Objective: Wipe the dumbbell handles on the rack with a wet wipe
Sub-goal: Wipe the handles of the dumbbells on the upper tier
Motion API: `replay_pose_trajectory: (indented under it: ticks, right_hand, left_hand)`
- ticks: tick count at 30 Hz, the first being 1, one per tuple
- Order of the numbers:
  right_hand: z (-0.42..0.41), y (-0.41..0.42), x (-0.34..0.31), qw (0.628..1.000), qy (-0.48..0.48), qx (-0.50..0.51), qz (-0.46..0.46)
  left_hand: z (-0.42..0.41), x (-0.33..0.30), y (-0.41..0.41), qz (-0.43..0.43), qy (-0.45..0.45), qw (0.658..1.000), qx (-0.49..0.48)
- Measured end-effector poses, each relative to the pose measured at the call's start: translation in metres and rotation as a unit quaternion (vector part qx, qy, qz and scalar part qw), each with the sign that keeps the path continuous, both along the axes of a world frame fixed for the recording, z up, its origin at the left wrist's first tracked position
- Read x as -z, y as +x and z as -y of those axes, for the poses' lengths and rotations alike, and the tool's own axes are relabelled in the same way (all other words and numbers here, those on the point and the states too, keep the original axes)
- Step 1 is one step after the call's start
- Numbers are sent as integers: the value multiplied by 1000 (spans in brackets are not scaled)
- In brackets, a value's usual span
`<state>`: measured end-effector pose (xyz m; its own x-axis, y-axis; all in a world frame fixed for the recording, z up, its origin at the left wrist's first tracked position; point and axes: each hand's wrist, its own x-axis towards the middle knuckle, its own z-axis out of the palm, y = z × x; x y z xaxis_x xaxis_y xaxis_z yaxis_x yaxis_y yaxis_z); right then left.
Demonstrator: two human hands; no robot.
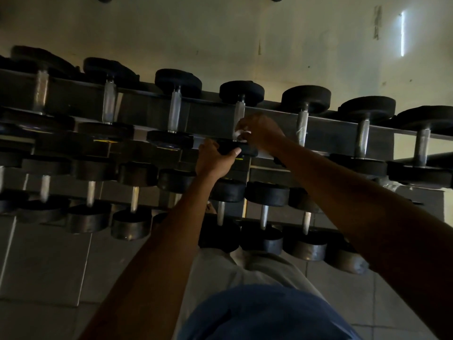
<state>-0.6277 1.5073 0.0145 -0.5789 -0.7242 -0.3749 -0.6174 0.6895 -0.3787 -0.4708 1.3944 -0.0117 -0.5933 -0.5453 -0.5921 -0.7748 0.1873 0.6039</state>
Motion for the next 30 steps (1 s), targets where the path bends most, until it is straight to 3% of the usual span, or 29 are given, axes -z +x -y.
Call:
replay_pose_trajectory:
  ticks: [8, 12, 18, 24, 30]
  right_hand:
    - [7, -6, 0, 997, -37, -66, -29]
    - [35, -9, 4, 978, 34, -183, -92]
    - [55, -17, 3, 952, 112, -241, -154]
    - [16, -22, -2, 993, 56, -101, -13]
    - [-19, -17, 15, 993, -8, 48, 108]
  left_hand:
    - [4, 5, -2, -2, 25, 999, -20]
    - [5, 6, -6, 8, 49, 998, -48]
    - [5, -1, -8, 5, 92, 994, -64]
    - [4, -11, -9, 17, 100, 993, -59]
    - [8, -14, -14, 69, 83, 994, -28]
